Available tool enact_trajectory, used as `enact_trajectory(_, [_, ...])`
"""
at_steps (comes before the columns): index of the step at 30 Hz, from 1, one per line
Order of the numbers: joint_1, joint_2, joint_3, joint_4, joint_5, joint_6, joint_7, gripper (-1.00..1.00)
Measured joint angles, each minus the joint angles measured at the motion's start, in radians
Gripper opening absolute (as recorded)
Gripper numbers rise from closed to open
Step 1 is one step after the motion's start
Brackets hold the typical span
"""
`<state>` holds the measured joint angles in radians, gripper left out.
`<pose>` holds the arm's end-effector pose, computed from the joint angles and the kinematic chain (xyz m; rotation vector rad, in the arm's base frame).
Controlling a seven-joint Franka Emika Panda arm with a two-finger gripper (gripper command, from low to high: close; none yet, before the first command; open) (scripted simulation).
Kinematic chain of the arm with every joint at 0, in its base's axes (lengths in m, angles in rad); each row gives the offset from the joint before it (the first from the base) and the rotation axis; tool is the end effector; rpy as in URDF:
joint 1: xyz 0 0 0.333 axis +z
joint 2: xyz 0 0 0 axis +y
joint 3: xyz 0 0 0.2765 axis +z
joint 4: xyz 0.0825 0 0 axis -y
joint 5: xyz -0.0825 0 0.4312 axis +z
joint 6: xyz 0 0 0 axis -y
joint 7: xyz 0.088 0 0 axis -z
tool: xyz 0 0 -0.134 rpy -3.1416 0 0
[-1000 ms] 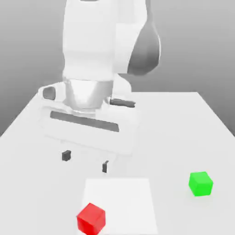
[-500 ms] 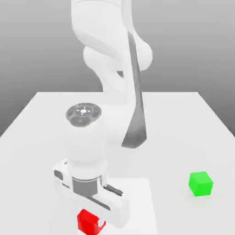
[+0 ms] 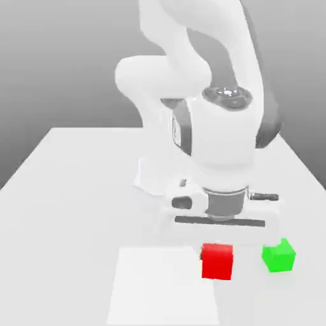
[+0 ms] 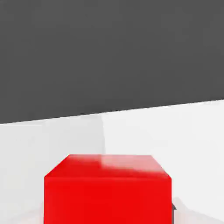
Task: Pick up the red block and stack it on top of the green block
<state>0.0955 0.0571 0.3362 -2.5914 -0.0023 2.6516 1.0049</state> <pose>0.4199 0.1974 0.1313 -2.9973 0.8810 0.0108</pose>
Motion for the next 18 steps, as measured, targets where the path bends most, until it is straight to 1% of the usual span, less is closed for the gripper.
enact_trajectory(3, [0.169,-0.057,0.069,-0.051,0.013,-0.007,-0.099,-1.0])
enact_trajectory(4, [0.244,-0.046,0.065,-0.057,-0.002,0.009,-0.101,-1.0])
enact_trajectory(5, [0.268,-0.024,0.037,-0.06,-0.024,0.032,-0.092,-1.0])
enact_trajectory(6, [0.222,0.004,0.007,-0.06,-0.048,0.059,-0.078,-1.0])
enact_trajectory(9, [0.238,0.104,-0.05,-0.056,-0.136,0.149,-0.017,-1.0])
enact_trajectory(10, [0.245,0.126,-0.062,-0.055,-0.155,0.168,-0.004,1.0])
enact_trajectory(16, [0.248,0.136,-0.067,-0.055,-0.165,0.177,0.003,1.0])
enact_trajectory(18, [0.239,0.1,-0.052,-0.056,-0.132,0.145,-0.021,1.0])
